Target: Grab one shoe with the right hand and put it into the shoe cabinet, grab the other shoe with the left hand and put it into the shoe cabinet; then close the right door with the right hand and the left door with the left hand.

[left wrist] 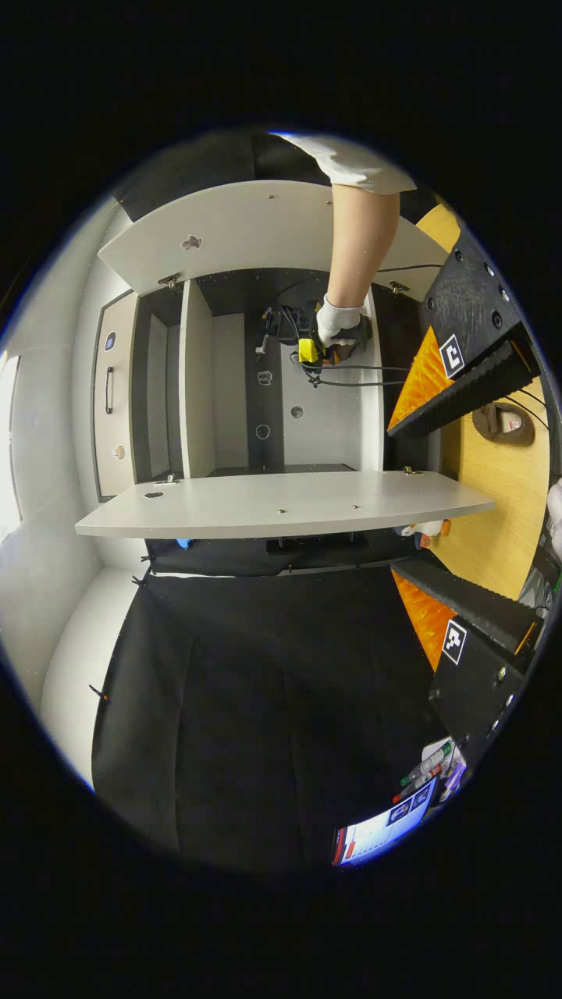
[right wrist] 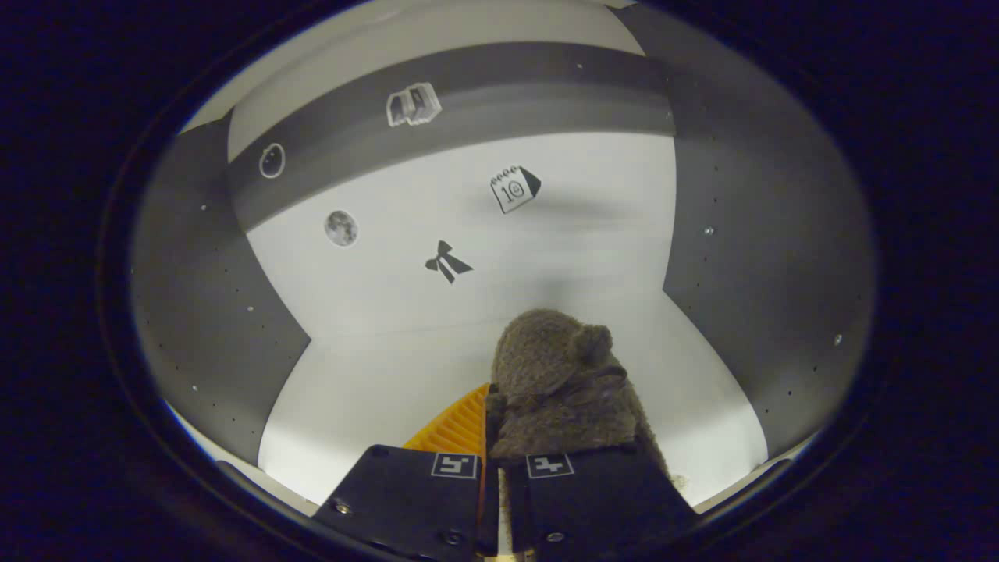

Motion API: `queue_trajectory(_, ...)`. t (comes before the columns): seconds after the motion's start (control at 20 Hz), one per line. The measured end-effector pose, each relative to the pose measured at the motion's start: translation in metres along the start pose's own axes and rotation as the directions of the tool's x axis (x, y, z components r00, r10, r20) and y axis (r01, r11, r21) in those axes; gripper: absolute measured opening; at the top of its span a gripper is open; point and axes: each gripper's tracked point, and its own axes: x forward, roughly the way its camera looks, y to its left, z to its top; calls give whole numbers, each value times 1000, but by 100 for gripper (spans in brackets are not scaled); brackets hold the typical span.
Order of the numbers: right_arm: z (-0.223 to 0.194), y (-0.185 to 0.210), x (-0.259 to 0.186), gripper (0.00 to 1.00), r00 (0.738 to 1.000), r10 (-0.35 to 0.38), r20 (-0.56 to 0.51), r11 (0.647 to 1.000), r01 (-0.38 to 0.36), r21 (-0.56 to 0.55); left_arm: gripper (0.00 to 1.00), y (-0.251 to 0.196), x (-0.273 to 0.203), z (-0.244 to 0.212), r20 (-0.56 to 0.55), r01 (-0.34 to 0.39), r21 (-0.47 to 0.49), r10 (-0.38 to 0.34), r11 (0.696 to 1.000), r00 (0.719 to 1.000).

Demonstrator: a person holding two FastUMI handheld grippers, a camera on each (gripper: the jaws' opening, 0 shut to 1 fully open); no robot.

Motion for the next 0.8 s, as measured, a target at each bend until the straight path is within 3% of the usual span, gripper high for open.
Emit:
queue_trajectory(0.25, -1, -3, 4, 15, 997, -47, -68, 998, 44, -37, 96, 1, 2, 4, 20, 3, 6, -3, 1000, 1000)
queue_trajectory(0.45, 1, 7, -8, 47, 999, -6, -52, 999, 4, -43, 96, 0, 3, 6, 27, 11, 6, -11, 1000, 1000)
queue_trajectory(0.5, 4, 6, -13, 67, 999, -8, -39, 999, 6, -44, 96, -1, 3, 6, 30, 15, 4, -15, 1000, 999)
queue_trajectory(0.65, 9, 11, -31, 83, 1000, 8, -6, 999, -8, -45, 96, -2, 3, 7, 36, 25, 2, -25, 1000, 999)
queue_trajectory(0.8, 9, 11, -50, 85, 999, 16, 27, 999, -15, -44, 96, -2, 3, 9, 44, 38, -5, -38, 999, 998)
